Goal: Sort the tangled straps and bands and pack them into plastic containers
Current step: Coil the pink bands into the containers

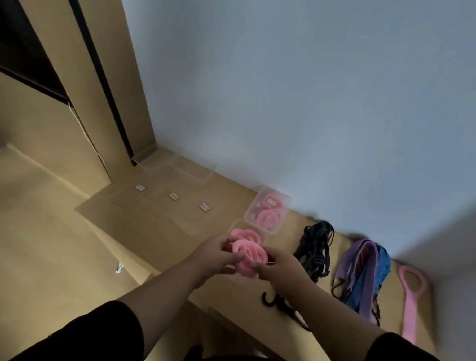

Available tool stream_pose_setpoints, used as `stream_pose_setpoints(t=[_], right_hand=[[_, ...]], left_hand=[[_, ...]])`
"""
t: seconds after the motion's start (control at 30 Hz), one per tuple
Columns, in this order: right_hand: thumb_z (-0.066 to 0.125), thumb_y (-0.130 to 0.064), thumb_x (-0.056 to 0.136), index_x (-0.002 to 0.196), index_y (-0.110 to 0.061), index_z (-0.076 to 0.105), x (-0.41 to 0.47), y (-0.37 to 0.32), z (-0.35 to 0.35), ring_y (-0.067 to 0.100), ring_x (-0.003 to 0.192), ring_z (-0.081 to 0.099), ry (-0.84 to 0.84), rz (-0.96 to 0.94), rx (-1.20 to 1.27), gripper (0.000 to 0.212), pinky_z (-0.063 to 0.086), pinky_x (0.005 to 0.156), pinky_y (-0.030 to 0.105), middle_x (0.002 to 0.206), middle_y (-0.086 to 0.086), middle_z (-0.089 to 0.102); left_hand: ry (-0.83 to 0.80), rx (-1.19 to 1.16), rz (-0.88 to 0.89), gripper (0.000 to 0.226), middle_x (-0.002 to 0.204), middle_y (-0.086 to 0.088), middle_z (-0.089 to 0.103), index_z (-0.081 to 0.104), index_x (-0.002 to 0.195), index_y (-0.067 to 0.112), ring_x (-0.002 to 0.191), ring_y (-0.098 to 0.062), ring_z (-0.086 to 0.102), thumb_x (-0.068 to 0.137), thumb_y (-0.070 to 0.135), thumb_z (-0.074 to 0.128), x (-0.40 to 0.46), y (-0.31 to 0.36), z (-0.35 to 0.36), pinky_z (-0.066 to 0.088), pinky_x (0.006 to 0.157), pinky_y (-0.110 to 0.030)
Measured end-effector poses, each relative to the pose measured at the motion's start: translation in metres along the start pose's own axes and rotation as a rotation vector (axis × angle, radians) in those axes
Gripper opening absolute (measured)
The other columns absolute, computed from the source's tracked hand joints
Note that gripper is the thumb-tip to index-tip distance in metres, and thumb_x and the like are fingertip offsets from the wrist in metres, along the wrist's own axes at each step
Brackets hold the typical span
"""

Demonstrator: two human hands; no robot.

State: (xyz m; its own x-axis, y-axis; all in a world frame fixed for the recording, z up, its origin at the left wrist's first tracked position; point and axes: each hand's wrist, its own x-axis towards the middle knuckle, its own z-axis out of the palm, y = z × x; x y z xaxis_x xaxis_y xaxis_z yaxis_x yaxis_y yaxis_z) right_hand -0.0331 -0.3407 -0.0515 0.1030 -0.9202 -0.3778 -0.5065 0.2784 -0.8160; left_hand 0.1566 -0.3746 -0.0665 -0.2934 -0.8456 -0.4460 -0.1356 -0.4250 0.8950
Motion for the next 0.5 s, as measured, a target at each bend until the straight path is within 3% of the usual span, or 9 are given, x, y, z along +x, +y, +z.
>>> stream_pose_setpoints(t=[0.2,0.37,0.5], right_hand=[[0.070,-0.042,0.090,0.120,-0.028,0.068,0.026,-0.002,0.040,0.006,0.086,0.067,0.034,0.110,0.039,0.033,0.053,0.069,0.018,0.096,-0.009,0.073],[0.069,-0.044,0.091,0.112,-0.024,0.071,0.041,0.004,0.055,0.015,0.080,0.066,0.107,0.200,-0.040,0.029,0.054,0.067,0.027,0.089,-0.004,0.072],[0.066,-0.048,0.091,0.104,-0.020,0.071,0.048,0.011,0.061,0.018,0.078,0.064,0.127,0.240,-0.216,0.031,0.053,0.069,0.034,0.087,0.000,0.070]], left_hand=[[-0.027,0.308,0.002,0.033,0.107,0.000,0.070,0.064,0.119,0.023,0.097,-0.016,0.069,0.088,0.024,0.073,0.026,-0.003,-0.033,0.062,0.081,-0.036],[-0.091,0.654,0.072,0.038,0.111,-0.005,0.070,0.064,0.126,0.018,0.094,-0.021,0.068,0.090,0.032,0.065,0.048,-0.004,-0.043,0.060,0.082,-0.042],[-0.154,0.872,0.124,0.041,0.122,-0.008,0.065,0.059,0.130,0.016,0.105,-0.024,0.062,0.093,0.035,0.061,0.062,-0.005,-0.041,0.052,0.084,-0.034]])
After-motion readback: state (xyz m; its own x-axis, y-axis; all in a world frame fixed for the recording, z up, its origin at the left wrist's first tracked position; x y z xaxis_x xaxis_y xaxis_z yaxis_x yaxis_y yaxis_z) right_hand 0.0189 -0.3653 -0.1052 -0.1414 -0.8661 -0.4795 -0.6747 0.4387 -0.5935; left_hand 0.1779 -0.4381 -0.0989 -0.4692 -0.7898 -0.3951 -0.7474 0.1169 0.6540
